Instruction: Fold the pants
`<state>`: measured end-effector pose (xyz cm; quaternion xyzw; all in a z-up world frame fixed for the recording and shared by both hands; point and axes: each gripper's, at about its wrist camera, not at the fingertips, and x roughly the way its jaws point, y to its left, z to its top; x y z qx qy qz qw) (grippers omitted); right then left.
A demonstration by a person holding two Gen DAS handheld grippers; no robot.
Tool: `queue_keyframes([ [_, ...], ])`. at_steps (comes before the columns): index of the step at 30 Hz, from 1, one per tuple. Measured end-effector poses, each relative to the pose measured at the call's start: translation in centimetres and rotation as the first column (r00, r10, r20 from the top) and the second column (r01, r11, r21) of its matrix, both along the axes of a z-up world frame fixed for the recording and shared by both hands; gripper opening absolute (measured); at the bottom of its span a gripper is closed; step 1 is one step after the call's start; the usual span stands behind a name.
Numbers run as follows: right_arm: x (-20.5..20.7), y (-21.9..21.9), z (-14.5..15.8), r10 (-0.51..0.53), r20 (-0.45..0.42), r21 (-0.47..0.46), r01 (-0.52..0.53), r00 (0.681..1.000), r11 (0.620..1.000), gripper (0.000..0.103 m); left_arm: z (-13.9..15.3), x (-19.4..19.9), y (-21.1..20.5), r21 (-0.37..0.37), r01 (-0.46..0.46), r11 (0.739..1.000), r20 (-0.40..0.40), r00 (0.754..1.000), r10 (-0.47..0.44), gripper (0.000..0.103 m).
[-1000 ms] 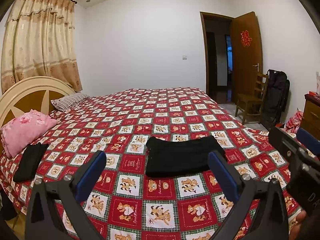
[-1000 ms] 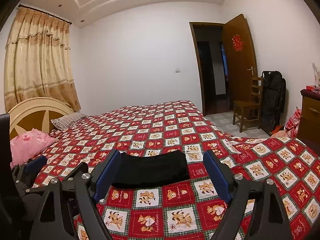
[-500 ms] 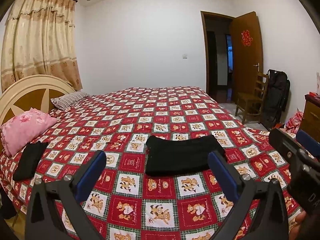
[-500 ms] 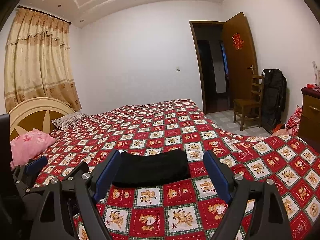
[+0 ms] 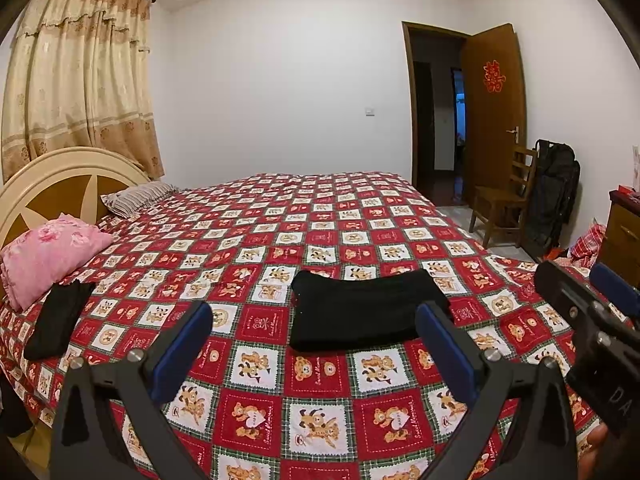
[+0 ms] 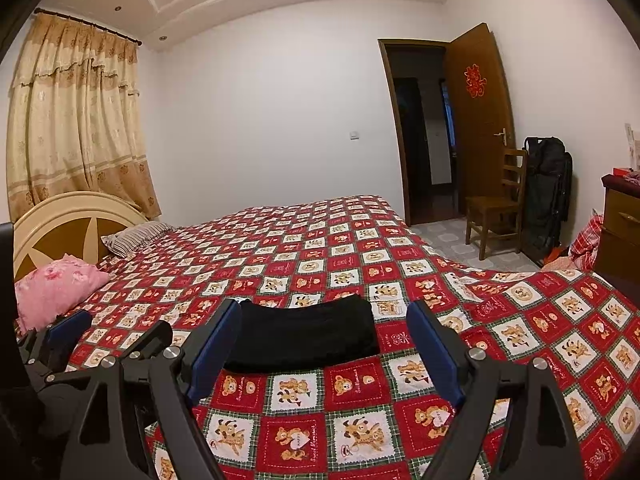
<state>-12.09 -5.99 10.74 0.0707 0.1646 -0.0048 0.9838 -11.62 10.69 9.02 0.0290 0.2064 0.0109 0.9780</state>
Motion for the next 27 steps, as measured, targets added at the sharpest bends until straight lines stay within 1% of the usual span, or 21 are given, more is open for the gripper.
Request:
queue_keyframes([
  [16, -0.17, -0.06, 0.05, -0.003, 0.004, 0.002, 0.003, 1.000, 1.000, 0.085, -0.16, 0.32, -0.12, 0.008, -0.011, 1.000, -0.007, 1.000, 0.011, 0.103],
  [21, -0.16, -0.23, 0.09, -0.007, 0.006, 0.004, 0.007, 1.000, 1.000, 0.085, -0.21, 0.41, 0.00, 0.019, -0.031, 0.999, -0.005, 1.000, 0.031, 0.103],
  [27, 0.04, -0.42, -0.16, -0.012, 0.001, 0.004, 0.012, 1.000, 1.000, 0.085, -0.26, 0.68, -0.66, 0.069, -0.049, 0.996, 0.006, 0.999, 0.049, 0.103],
])
